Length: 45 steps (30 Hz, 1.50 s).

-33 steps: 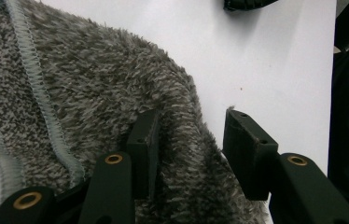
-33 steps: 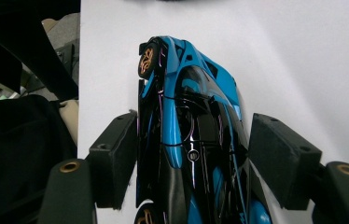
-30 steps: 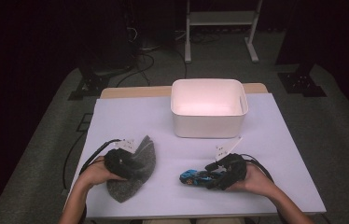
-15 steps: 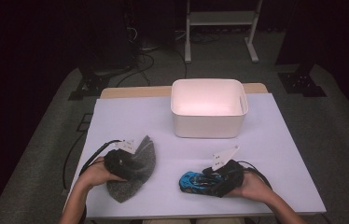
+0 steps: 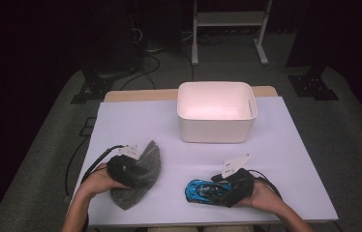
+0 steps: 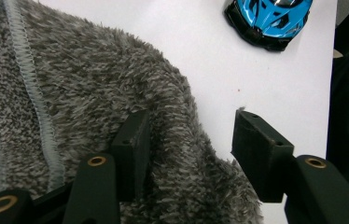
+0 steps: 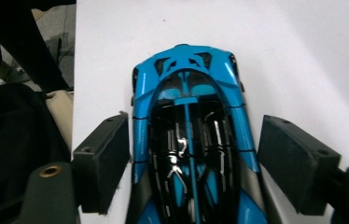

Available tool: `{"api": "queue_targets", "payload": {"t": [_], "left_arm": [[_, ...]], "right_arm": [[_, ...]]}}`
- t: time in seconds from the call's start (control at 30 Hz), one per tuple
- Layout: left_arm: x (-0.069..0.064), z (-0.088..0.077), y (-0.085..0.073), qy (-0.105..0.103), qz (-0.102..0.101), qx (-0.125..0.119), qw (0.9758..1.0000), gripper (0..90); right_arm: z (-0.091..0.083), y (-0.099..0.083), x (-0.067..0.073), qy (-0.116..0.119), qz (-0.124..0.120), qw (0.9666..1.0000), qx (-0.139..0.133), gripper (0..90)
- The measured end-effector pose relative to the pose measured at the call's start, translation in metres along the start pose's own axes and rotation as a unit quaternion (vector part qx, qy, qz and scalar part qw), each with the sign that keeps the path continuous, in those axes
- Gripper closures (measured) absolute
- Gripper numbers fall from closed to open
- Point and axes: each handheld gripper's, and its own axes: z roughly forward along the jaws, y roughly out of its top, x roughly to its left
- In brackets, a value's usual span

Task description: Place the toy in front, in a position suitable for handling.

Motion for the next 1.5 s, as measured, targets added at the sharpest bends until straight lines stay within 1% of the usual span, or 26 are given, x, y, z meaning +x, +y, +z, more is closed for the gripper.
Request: {"api": "queue_targets", "payload": {"t": [0.07,0.1,0.23,0.27,0.3,0.33,0.37,0.47,0.5,0.53,0.57,0.63,0.73,0.8,0.87,0.9,0.93,1.07,1.1,1.27,1.33,1.37,1.4,1.43,1.47,1.5], "left_arm": [[-0.001,-0.001,0.0,0.004,0.001,-0.003,1.0,44.1],[-0.001,-0.001,0.0,0.004,0.001,-0.003,1.0,43.1],[-0.002,-0.004,0.001,0.011,-0.002,-0.011,0.9999,40.6],[-0.003,-0.006,0.0,0.015,-0.004,-0.016,0.9998,38.8],[-0.003,-0.006,0.0,0.015,-0.004,-0.016,0.9998,38.1],[-0.002,-0.007,0.0,0.016,-0.003,-0.017,0.9997,38.1],[-0.003,-0.007,0.0,0.019,-0.004,-0.022,0.9996,37.2],[-0.003,-0.007,0.0,0.021,-0.006,-0.026,0.9994,35.7],[-0.003,-0.007,0.0,0.022,-0.006,-0.028,0.9993,35.4],[-0.003,-0.007,0.0,0.022,-0.006,-0.028,0.9993,34.9],[-0.003,-0.007,0.0,0.022,-0.006,-0.03,0.9993,34.8],[-0.003,-0.007,0.0,0.023,-0.006,-0.034,0.9991,34.6],[-0.003,-0.007,0.0,0.024,-0.005,-0.037,0.999,33.6],[-0.002,-0.008,0.001,0.029,-0.006,-0.046,0.9985,32.4],[-0.002,-0.008,0.002,0.03,-0.007,-0.05,0.9983,31.9],[-0.002,-0.008,0.002,0.033,-0.007,-0.053,0.998,30.9],[-0.003,-0.007,0.002,0.036,-0.008,-0.06,0.9975,30.3],[-0.004,-0.005,0.001,0.04,-0.013,-0.063,0.9971,27.7],[-0.005,-0.005,0.0,0.046,-0.014,-0.06,0.997,26.7],[-0.008,-0.006,-0.002,0.048,-0.012,-0.062,0.9968,25.9],[-0.008,-0.006,-0.003,0.049,-0.012,-0.064,0.9967,25.2],[-0.008,-0.006,-0.003,0.049,-0.013,-0.066,0.9965,24.3],[-0.008,-0.007,-0.003,0.049,-0.012,-0.067,0.9965,24.3],[-0.009,-0.007,-0.004,0.05,-0.012,-0.069,0.9963,23.6],[-0.009,-0.008,-0.004,0.052,-0.011,-0.072,0.996,23.6],[-0.009,-0.008,-0.005,0.055,-0.013,-0.074,0.9957,22.5]], "right_arm": [[0.004,0.001,0.002,-0.005,-0.012,0.9997,0.019,18.7],[0.004,0.001,0.002,-0.005,-0.012,0.9997,0.019,18.7],[0.013,0.001,0.005,-0.014,-0.028,0.9986,0.042,17.0],[0.016,0.001,0.005,-0.02,-0.043,0.9977,0.048,18.6],[0.016,0.001,0.005,-0.022,-0.048,0.9977,0.042,23.6],[0.016,0.001,0.005,-0.022,-0.048,0.9977,0.042,23.6],[0.015,0.001,0.003,-0.02,-0.059,0.9971,0.044,25.0],[0.015,0.003,0.002,-0.015,-0.068,0.9961,0.053,25.0],[0.015,0.006,0.001,-0.008,-0.084,0.9944,0.063,25.0],[0.015,0.006,0.001,-0.008,-0.084,0.9944,0.063,25.0],[0.014,0.008,-0.001,-0.003,-0.098,0.9924,0.075,25.0],[0.013,0.009,-0.003,0.001,-0.103,0.9916,0.078,25.0],[0.01,0.01,-0.007,0.012,-0.118,0.9888,0.09,25.2],[0.007,0.01,-0.012,0.025,-0.114,0.9897,0.083,26.4],[0.008,0.009,-0.012,0.027,-0.11,0.99,0.084,26.3],[0.008,0.007,-0.013,0.028,-0.103,0.9916,0.074,26.2],[0.008,0.007,-0.013,0.026,-0.1,0.992,0.072,26.1],[0.008,0.005,-0.011,0.018,-0.098,0.9931,0.063,25.6],[0.008,0.004,-0.01,0.017,-0.081,0.9949,0.057,25.2],[0.009,0.002,-0.007,0.003,-0.085,0.9953,0.047,25.2],[0.009,0.002,-0.007,0.004,-0.081,0.9957,0.045,24.9],[0.009,0.001,-0.009,0.009,-0.072,0.9966,0.04,23.8],[0.009,0.001,-0.009,0.009,-0.072,0.9966,0.04,23.8],[0.008,0.0,-0.01,0.018,-0.053,0.998,0.03,23.2],[0.008,0.0,-0.01,0.018,-0.053,0.998,0.03,23.2],[0.007,0.001,-0.013,0.026,-0.041,0.9986,0.023,23.1]]}}
